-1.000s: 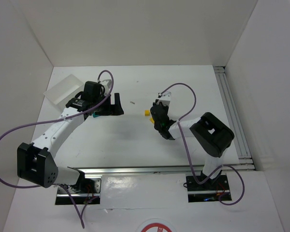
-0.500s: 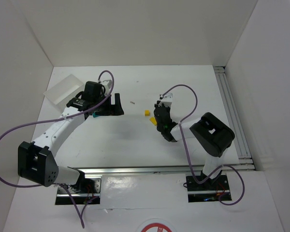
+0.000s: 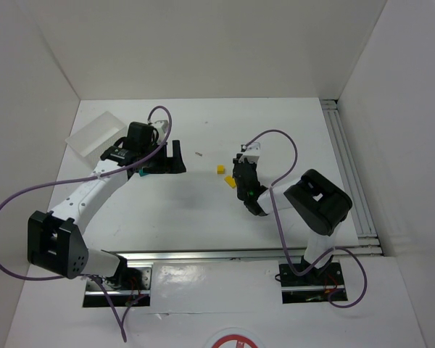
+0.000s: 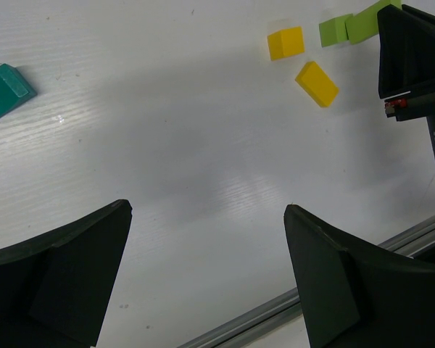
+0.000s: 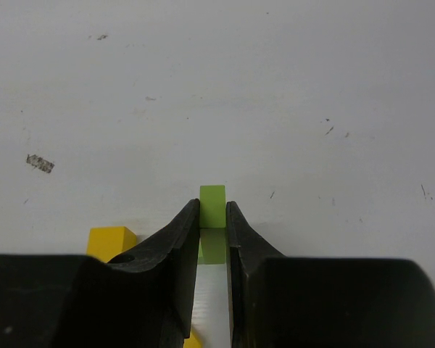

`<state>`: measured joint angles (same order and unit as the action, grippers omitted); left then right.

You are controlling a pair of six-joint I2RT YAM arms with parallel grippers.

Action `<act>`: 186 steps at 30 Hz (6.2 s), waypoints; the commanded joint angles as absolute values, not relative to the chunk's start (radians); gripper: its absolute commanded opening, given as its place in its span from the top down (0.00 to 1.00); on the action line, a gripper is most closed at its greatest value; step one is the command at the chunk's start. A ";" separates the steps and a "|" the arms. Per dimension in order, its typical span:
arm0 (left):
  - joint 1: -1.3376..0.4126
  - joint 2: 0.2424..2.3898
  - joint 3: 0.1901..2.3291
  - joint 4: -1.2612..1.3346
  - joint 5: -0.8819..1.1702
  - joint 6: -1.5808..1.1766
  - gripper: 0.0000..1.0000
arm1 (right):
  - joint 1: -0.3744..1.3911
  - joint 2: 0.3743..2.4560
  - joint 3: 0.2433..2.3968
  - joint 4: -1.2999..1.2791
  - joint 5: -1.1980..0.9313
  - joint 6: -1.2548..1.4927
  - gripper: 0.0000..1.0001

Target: Build the wood block tower

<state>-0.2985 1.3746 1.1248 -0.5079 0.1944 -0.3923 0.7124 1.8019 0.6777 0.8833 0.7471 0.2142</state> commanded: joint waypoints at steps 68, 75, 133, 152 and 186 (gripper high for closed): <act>-0.295 1.378 1.114 -0.477 0.199 -0.368 0.00 | 0.735 1.844 0.718 0.937 0.792 0.249 0.58; -0.295 1.378 1.114 -0.477 0.199 -0.368 0.00 | 0.735 1.844 0.727 0.927 0.810 0.249 0.70; -0.295 1.378 1.104 -0.468 0.199 -0.359 0.00 | 0.753 1.845 0.719 0.917 0.802 0.225 0.88; -0.295 1.378 1.104 -0.468 0.209 -0.359 0.00 | 0.753 1.845 0.710 0.917 0.801 0.216 0.89; -0.295 1.378 1.095 -0.459 0.219 -0.368 0.00 | 0.741 1.380 0.793 0.266 0.646 0.306 0.00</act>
